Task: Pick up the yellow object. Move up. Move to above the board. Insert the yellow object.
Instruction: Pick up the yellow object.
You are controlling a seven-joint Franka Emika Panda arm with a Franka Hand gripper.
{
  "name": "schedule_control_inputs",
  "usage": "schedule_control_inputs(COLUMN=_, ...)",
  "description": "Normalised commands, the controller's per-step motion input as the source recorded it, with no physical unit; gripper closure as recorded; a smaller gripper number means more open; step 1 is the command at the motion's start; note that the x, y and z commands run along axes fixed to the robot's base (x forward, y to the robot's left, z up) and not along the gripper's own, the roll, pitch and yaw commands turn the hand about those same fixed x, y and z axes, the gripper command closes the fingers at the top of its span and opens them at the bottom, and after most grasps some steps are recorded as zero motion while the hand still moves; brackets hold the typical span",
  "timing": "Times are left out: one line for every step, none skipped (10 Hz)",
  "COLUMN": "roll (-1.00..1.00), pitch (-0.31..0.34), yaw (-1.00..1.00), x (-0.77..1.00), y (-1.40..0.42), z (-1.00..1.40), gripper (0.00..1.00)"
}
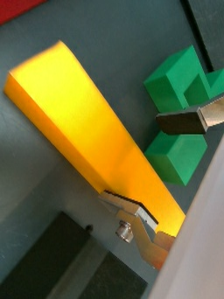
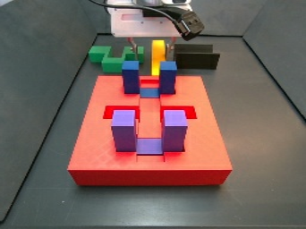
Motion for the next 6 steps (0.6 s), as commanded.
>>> schedule_control_inputs(roll=0.03, pitch=-0.004, yaw=0.00, x=0.04, y=-0.15, z=-0.11, gripper=0.00)
schedule_control_inputs(roll=0.06, pitch=0.000, yaw=-0.03, x=0.00, y=0.00, z=-0.24, gripper=0.00)
schedule_control_inputs(roll=0.06, pitch=0.000, yaw=-0.11, x=-0.06, y=0.06, z=-0.21, gripper=0.00)
schedule_control_inputs(roll=0.05, pitch=0.000, yaw=-0.09, x=-0.11, y=0.07, z=-0.16, gripper=0.00)
schedule_control_inputs(roll=0.03, pitch=0.000, yaw=-0.06, x=-0.08, y=0.09, z=-0.09, gripper=0.00)
schedule_control_inputs(roll=0.00, pitch=0.000, yaw=-0.03, x=-0.02, y=0.09, z=-0.05, gripper=0.00)
